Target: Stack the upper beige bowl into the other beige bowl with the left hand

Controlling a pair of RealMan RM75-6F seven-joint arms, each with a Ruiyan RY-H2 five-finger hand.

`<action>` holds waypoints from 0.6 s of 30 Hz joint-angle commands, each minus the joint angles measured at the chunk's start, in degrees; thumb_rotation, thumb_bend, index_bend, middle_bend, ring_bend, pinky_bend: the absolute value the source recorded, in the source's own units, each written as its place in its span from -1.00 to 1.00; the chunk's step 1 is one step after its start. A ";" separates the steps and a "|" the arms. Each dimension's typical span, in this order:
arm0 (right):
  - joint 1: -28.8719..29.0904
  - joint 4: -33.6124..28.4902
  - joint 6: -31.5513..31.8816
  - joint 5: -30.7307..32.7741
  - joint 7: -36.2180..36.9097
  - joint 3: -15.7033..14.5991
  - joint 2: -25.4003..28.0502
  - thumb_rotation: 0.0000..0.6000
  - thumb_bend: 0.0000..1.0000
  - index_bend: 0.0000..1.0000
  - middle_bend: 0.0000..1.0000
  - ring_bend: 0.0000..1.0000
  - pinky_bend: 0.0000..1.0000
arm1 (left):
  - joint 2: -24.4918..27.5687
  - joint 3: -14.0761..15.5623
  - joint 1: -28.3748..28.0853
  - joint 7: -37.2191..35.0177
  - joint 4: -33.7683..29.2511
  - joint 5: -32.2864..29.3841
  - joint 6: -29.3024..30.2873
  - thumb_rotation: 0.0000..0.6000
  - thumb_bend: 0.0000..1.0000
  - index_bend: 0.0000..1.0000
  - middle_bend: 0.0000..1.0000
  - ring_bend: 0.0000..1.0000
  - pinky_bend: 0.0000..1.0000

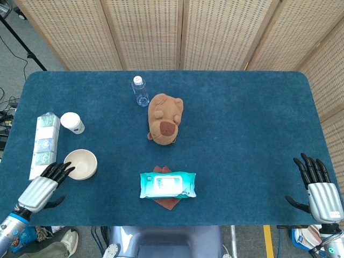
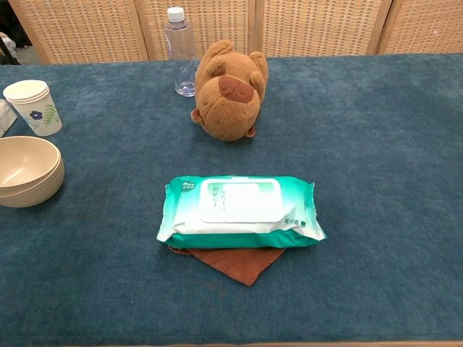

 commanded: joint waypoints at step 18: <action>-0.07 0.14 0.06 0.02 0.18 0.05 0.05 1.00 -1.00 -1.00 -1.00 -1.00 -1.00 | -2.83 0.53 -0.15 -0.09 3.33 -0.31 -3.39 1.00 -0.40 -1.00 -1.00 -1.00 -1.00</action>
